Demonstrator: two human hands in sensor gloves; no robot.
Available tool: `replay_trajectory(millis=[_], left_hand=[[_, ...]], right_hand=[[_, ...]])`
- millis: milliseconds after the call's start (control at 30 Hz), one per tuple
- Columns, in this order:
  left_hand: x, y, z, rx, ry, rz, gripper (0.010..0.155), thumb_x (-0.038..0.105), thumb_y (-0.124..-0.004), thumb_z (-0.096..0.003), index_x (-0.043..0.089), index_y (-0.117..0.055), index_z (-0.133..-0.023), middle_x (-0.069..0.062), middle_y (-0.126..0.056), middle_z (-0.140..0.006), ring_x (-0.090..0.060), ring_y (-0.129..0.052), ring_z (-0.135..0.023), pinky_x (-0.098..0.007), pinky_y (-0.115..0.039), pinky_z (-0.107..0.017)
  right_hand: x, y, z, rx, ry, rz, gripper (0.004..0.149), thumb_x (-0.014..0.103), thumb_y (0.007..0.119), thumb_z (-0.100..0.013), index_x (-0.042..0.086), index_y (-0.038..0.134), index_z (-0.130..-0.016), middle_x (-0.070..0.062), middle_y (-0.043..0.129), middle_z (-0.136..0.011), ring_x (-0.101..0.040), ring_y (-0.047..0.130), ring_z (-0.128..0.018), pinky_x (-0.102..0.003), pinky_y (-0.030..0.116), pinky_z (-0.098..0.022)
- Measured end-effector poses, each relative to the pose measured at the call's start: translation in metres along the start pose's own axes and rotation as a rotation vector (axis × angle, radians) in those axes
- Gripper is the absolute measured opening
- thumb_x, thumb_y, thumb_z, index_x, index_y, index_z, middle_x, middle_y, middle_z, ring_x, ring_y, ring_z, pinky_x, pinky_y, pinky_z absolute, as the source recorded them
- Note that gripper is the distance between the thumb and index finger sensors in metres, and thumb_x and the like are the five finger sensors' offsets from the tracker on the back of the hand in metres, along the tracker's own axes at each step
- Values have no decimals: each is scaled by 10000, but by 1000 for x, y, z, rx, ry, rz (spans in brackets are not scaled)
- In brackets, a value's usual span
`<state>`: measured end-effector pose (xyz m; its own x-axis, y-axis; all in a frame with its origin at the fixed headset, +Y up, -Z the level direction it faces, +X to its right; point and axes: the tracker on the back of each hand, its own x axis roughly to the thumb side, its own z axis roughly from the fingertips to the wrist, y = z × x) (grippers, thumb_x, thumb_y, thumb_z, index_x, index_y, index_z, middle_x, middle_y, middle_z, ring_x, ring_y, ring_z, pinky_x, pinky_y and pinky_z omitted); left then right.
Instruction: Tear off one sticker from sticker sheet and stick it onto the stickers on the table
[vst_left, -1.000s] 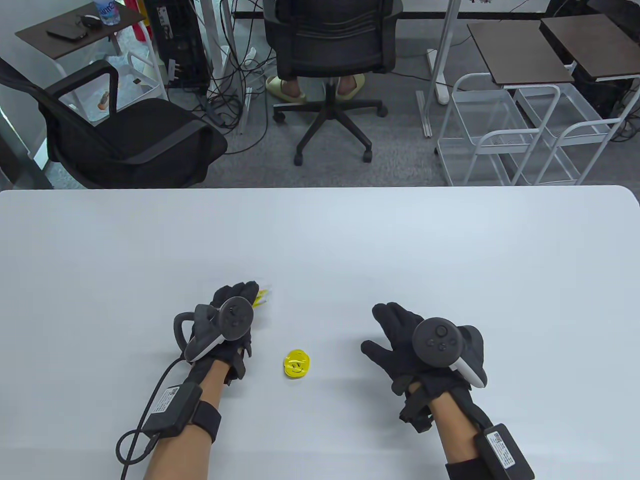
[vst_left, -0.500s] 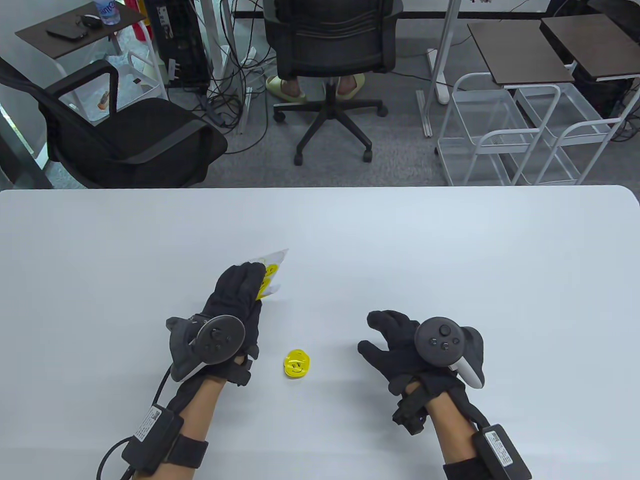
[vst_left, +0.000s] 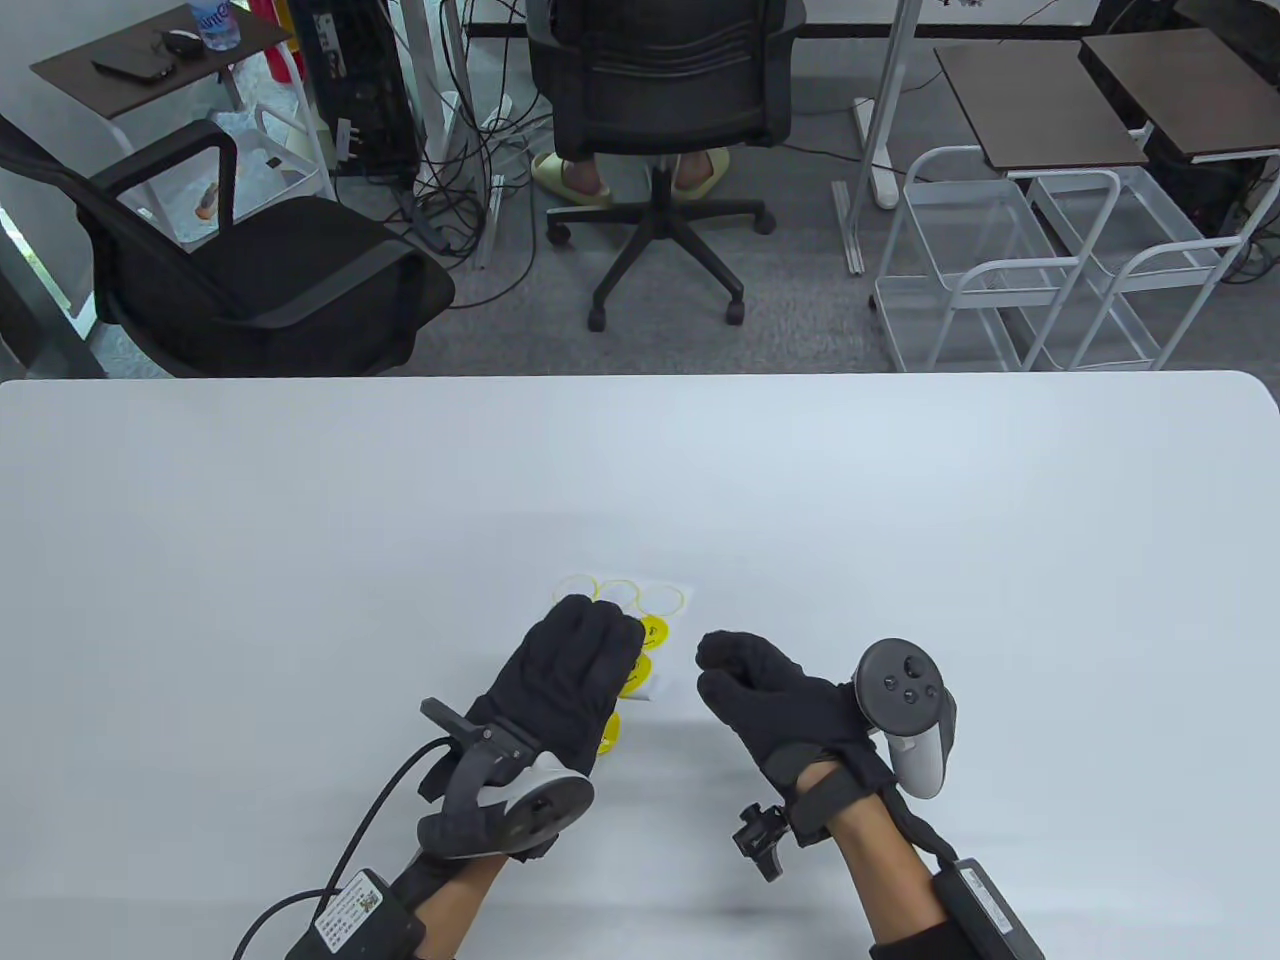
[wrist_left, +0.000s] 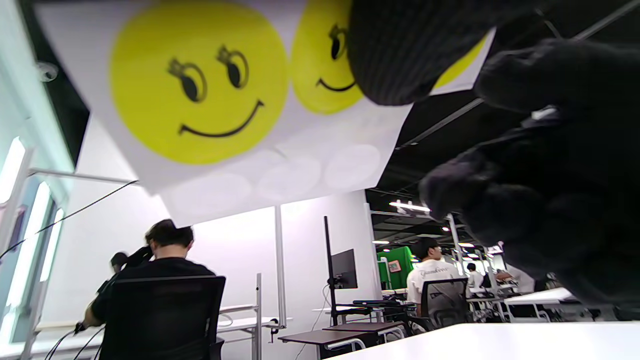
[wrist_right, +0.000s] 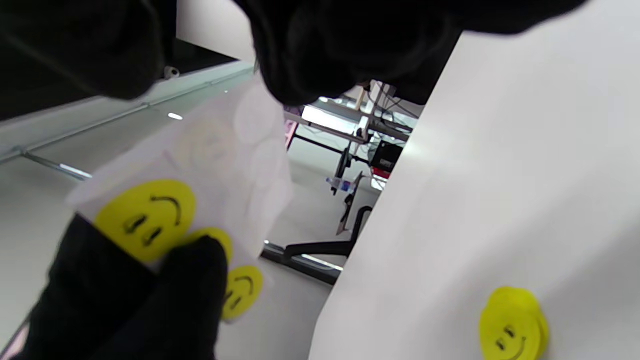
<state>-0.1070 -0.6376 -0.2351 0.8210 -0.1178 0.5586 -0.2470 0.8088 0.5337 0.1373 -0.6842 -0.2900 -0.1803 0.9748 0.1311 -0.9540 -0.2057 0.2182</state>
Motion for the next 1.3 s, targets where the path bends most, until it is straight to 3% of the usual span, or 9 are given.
replay_trajectory(millis=[200, 367, 500, 600, 733, 800, 1000, 1167, 1300], left_hand=[[23, -8, 3, -36, -107, -45, 634, 295, -792, -507, 240, -539, -1085, -81, -699, -1120, -379, -733, -1017, -467, -746, -702], [35, -13, 2, -55, -154, -81, 640, 306, -793, -505, 240, -534, -1086, -90, -677, -1128, -384, -716, -1022, -465, -738, -708], [38, -15, 3, -76, -160, -85, 666, 336, -796, -505, 242, -504, -1096, -104, -617, -1151, -396, -667, -1039, -473, -707, -722], [34, -16, 3, -95, -148, -75, 729, 419, -793, -501, 244, -439, -1113, -128, -524, -1181, -422, -579, -1063, -492, -653, -743], [22, -16, 3, -126, -70, 4, 909, 595, -763, -479, 228, -252, -1136, -161, -276, -1217, -488, -325, -1087, -568, -507, -771], [11, -17, 4, -120, -1, 106, 981, 645, -742, -469, 186, -180, -1129, -182, -212, -1210, -512, -275, -1073, -575, -473, -770], [-35, -36, 19, -119, 379, 699, 1101, 664, -721, -480, 78, 12, -1056, -240, -9, -1154, -536, -131, -1042, -592, -371, -766], [-67, -51, 34, -73, 613, 1012, 1151, 708, -715, -468, 48, 28, -1047, -266, -29, -1150, -537, -163, -1048, -592, -386, -763], [-79, -76, 44, -203, 664, 1417, 1130, 720, -720, -472, 20, -71, -1077, -271, -210, -1187, -538, -309, -1076, -631, -421, -753]], right_hand=[[-2, -1, 0, -37, 33, -88, 662, 588, 771, -489, 62, 776, -891, -42, 883, -571, -171, 857, -330, -368, 787, -180], [0, -1, 0, -64, 47, -61, 461, 433, 784, -509, 101, 819, -827, 9, 893, -502, -123, 857, -265, -327, 789, -124], [2, -3, 1, -103, 45, -18, 431, 414, 789, -500, 108, 836, -800, 29, 895, -472, -101, 855, -233, -309, 787, -96], [3, -9, 4, -176, 21, -10, 428, 420, 790, -498, 115, 843, -793, 34, 899, -462, -90, 853, -220, -297, 786, -84], [5, -15, 7, -218, 6, -11, 424, 421, 790, -498, 119, 844, -791, 37, 898, -461, -84, 852, -214, -292, 783, -78], [6, -17, 8, -221, -3, -4, 422, 419, 790, -499, 120, 844, -791, 37, 898, -462, -84, 851, -214, -292, 783, -78], [10, -12, 7, -186, -37, 32, 421, 414, 792, -497, 117, 846, -790, 34, 899, -462, -88, 852, -214, -295, 782, -79], [14, -7, 5, -103, -85, 50, 418, 411, 793, -497, 118, 848, -790, 29, 901, -464, -93, 854, -218, -300, 784, -84], [17, -1, 4, -41, -126, 57, 417, 407, 792, -498, 119, 845, -795, 21, 900, -473, -103, 858, -230, -308, 786, -96]])
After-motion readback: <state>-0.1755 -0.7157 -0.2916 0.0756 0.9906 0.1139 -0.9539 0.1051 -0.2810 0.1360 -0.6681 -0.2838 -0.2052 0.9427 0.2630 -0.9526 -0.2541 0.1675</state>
